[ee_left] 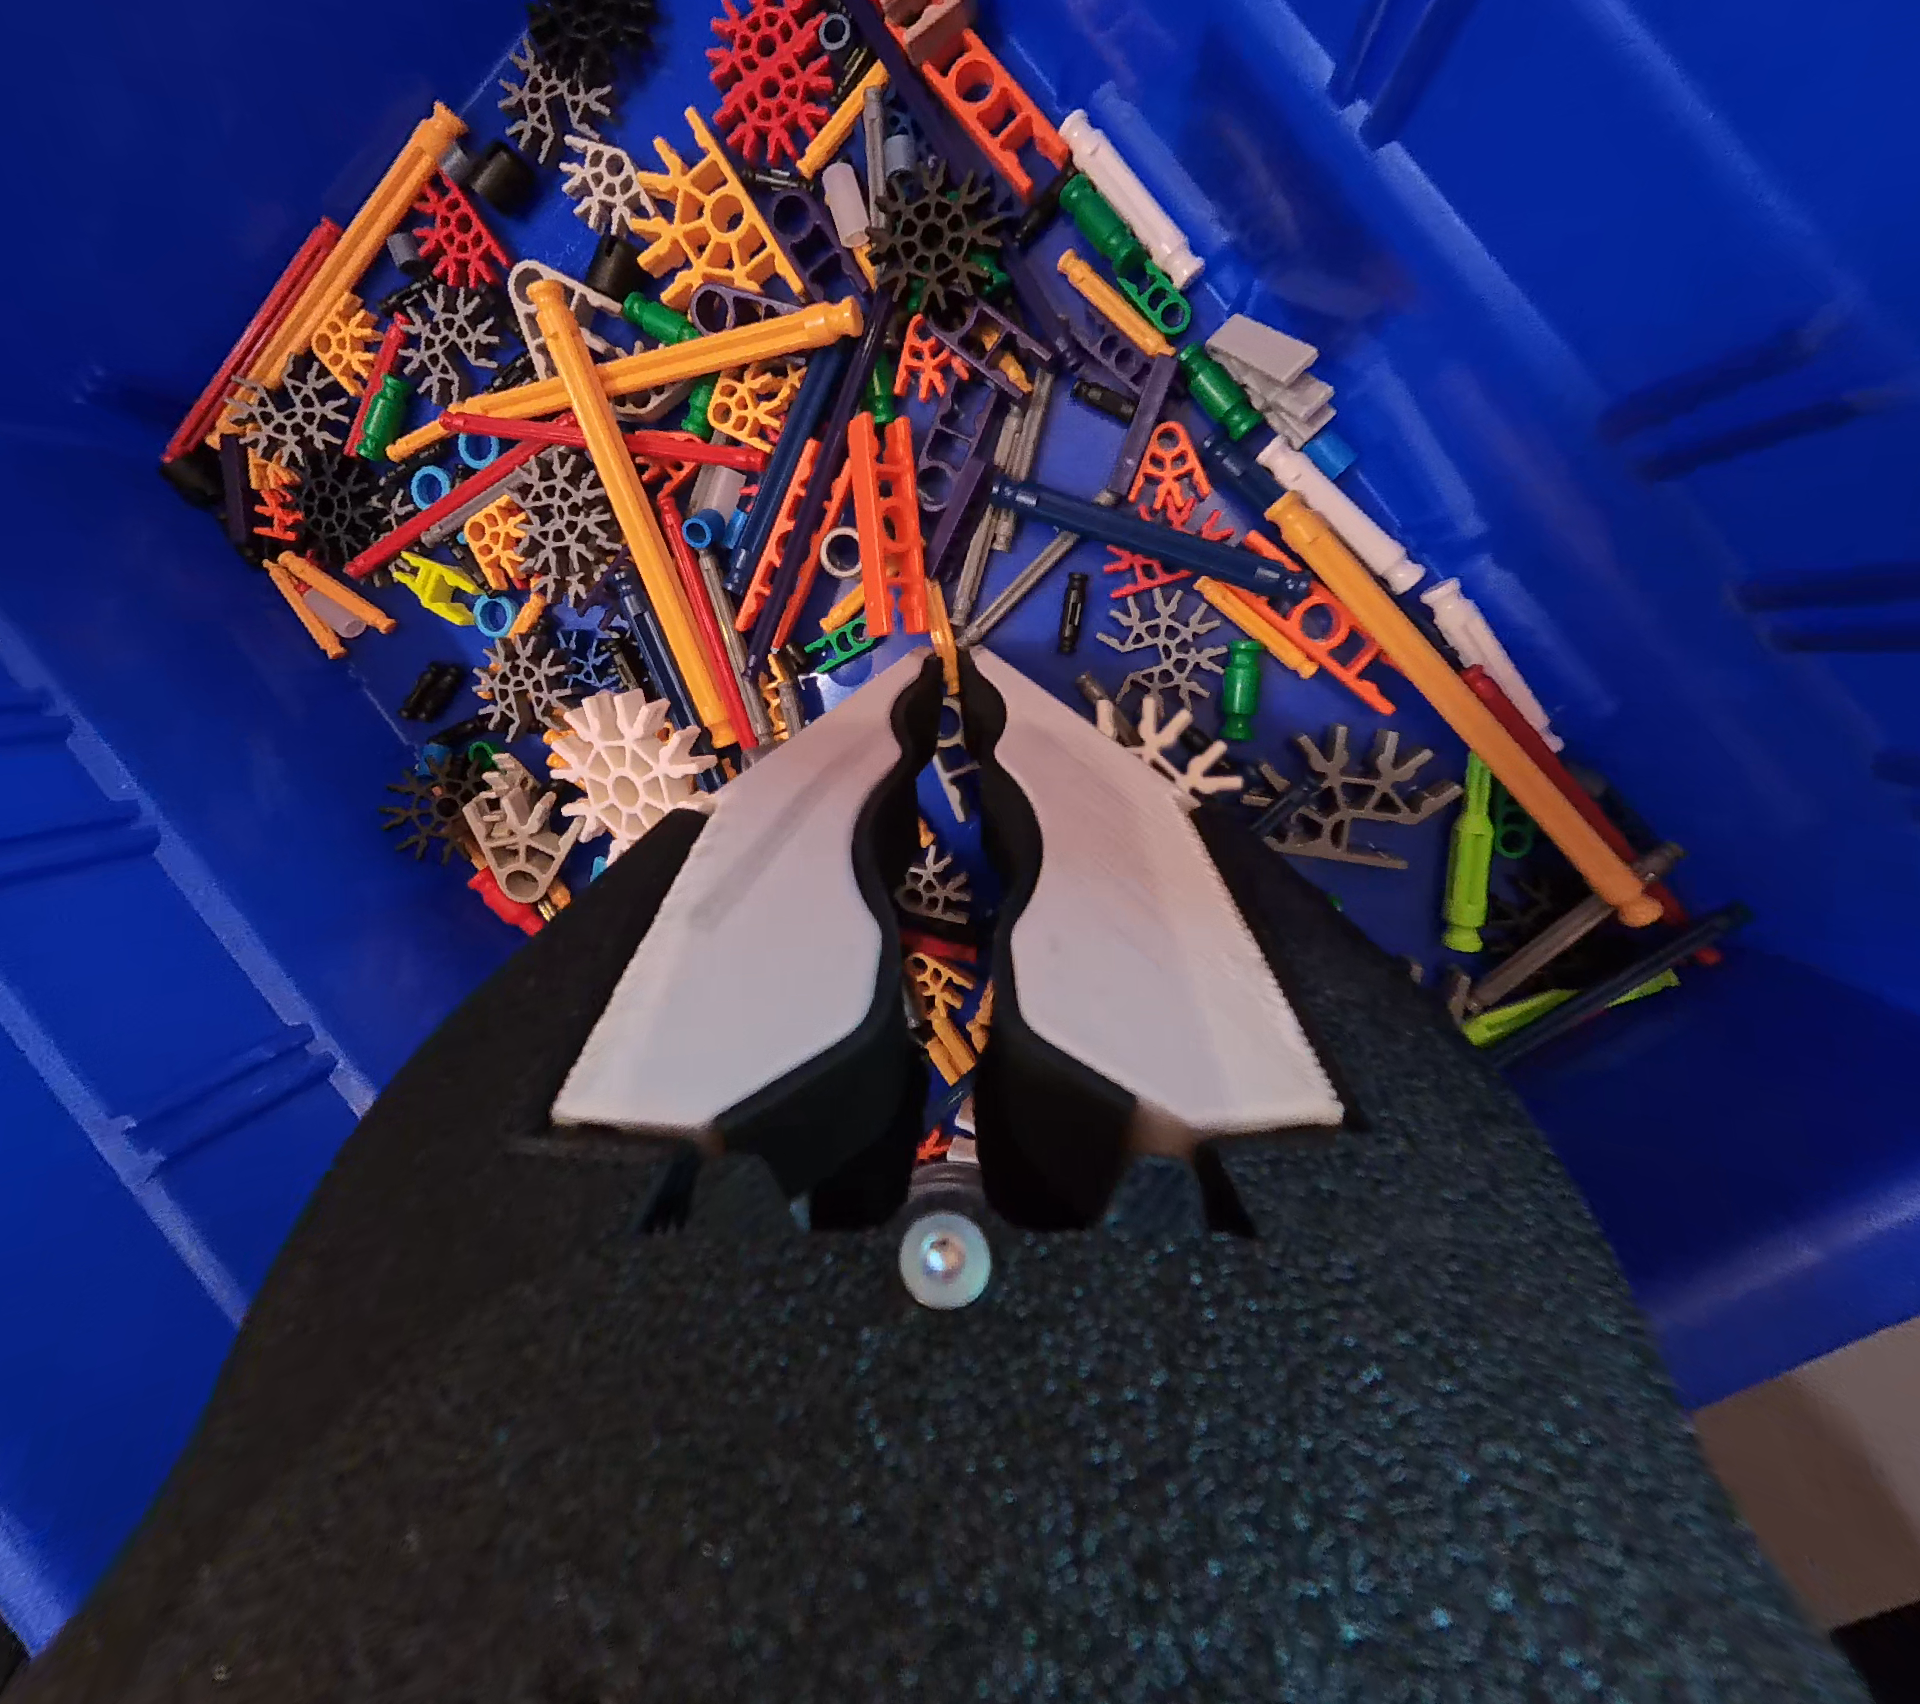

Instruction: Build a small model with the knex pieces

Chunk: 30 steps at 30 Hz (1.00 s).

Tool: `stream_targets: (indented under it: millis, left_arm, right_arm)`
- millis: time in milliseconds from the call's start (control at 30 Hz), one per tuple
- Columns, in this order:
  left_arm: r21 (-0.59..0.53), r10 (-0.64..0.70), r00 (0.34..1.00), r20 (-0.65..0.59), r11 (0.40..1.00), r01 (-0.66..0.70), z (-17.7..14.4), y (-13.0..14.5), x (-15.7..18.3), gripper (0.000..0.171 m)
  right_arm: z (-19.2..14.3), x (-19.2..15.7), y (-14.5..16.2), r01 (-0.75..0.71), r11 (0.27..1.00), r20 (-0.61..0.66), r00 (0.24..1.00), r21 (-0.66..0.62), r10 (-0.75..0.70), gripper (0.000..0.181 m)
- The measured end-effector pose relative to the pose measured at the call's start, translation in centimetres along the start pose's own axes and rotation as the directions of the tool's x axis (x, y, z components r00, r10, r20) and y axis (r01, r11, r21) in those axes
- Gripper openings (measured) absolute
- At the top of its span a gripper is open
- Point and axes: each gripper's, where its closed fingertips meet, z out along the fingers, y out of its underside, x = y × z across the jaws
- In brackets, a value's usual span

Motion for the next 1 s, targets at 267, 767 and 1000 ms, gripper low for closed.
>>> stream_targets:
  millis: [267,767,1000]
  left_arm:
    - [0.036,0.014,1.000,0.017,0.999,-0.014,-0.9,-0.6,-0.1,0.001]
    - [0.246,0.039,0.995,0.091,0.967,-0.061,-4.8,-4.5,-0.5,0.001]
    - [0.392,0.156,0.972,0.177,0.894,-0.215,-8.9,-8.9,1.3,0.000]
  right_arm:
    - [0.0,0.0,0.0,0.005,1.000,-0.004,1.000,-0.002,-0.005,0.077]
    - [0.0,0.0,0.0,0.002,1.000,-0.001,1.000,-0.001,-0.002,0.077]
    - [0.0,0.0,0.0,-0.004,1.000,0.003,1.000,0.000,0.004,0.076]
